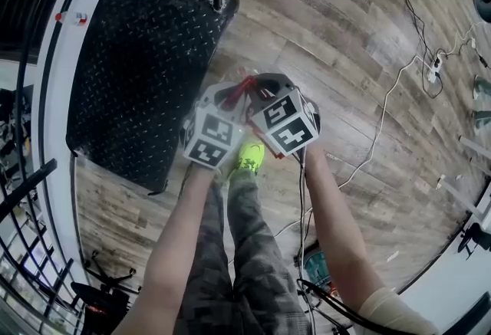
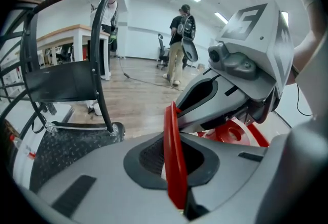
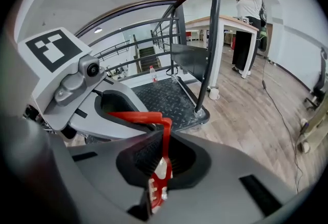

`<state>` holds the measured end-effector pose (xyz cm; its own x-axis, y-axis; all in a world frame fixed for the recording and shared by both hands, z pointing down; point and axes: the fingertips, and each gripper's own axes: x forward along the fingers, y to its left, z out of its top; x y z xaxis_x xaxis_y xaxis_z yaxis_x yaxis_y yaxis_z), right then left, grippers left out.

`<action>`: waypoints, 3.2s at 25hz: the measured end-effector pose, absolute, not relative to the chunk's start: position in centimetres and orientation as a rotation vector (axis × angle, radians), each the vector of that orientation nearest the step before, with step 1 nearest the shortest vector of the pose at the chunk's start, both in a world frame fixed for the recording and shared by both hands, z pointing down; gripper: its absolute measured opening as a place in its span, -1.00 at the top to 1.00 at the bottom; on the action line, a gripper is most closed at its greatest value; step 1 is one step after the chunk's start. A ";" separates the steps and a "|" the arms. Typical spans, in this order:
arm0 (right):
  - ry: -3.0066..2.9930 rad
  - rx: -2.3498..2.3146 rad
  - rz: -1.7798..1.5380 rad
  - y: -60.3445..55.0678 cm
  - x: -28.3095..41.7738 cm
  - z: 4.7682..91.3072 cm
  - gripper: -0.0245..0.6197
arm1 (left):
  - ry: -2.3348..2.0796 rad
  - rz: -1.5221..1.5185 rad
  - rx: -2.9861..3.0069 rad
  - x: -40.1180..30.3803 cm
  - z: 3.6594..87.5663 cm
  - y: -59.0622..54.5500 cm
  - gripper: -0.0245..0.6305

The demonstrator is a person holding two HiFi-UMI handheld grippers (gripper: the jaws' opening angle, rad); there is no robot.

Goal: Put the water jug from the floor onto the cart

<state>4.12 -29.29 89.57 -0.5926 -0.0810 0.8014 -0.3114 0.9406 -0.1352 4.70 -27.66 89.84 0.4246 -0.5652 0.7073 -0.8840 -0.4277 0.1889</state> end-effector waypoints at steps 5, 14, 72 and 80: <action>-2.181 0.296 0.366 -28.5 5.3 88.9 0.86 | -1.173 0.786 2.161 5.9 89.1 -26.9 0.87; -2.164 0.359 0.447 -26.4 7.4 86.2 0.87 | -1.125 0.821 2.219 7.9 86.0 -25.3 0.88; -2.302 0.261 0.234 -23.4 -11.9 59.7 0.87 | -1.428 0.692 2.186 -11.2 59.9 -22.2 0.89; -2.342 0.087 0.193 -23.6 -17.4 58.7 0.87 | -1.564 0.694 2.056 -16.4 59.0 -22.5 0.89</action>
